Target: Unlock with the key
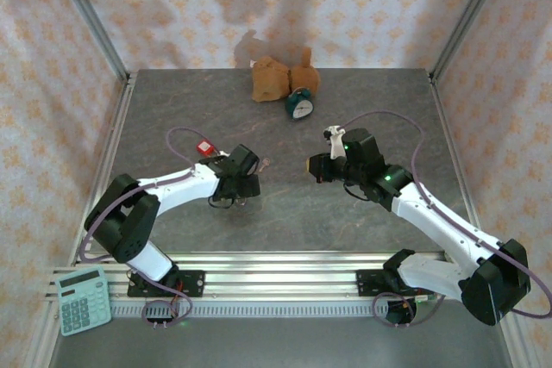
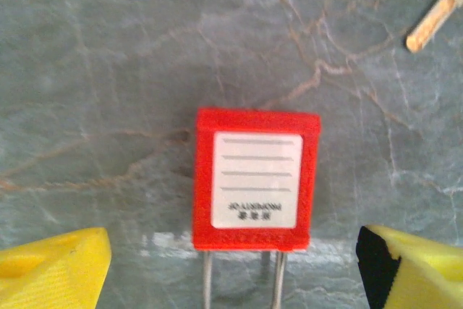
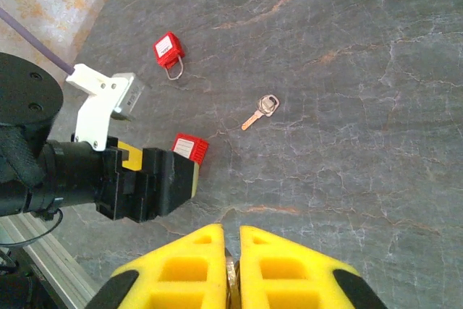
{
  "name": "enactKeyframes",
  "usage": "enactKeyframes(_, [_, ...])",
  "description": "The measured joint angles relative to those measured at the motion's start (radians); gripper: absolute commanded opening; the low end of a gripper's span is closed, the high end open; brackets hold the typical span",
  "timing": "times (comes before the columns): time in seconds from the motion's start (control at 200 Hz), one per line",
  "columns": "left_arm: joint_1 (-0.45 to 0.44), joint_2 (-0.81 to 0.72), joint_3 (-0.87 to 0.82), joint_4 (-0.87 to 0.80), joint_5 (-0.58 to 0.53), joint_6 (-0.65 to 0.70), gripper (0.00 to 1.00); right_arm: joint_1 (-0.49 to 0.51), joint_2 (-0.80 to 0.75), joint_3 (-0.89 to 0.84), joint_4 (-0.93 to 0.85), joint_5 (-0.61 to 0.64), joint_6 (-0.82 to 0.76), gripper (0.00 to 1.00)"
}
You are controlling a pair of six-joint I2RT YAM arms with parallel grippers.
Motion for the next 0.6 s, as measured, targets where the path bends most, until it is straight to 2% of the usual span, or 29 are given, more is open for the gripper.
enactKeyframes(0.601, [-0.087, 0.036, 0.032, 0.058, 0.095, -0.014, 0.88, 0.0, -0.027, 0.0, -0.007, -0.005, -0.006, 0.1])
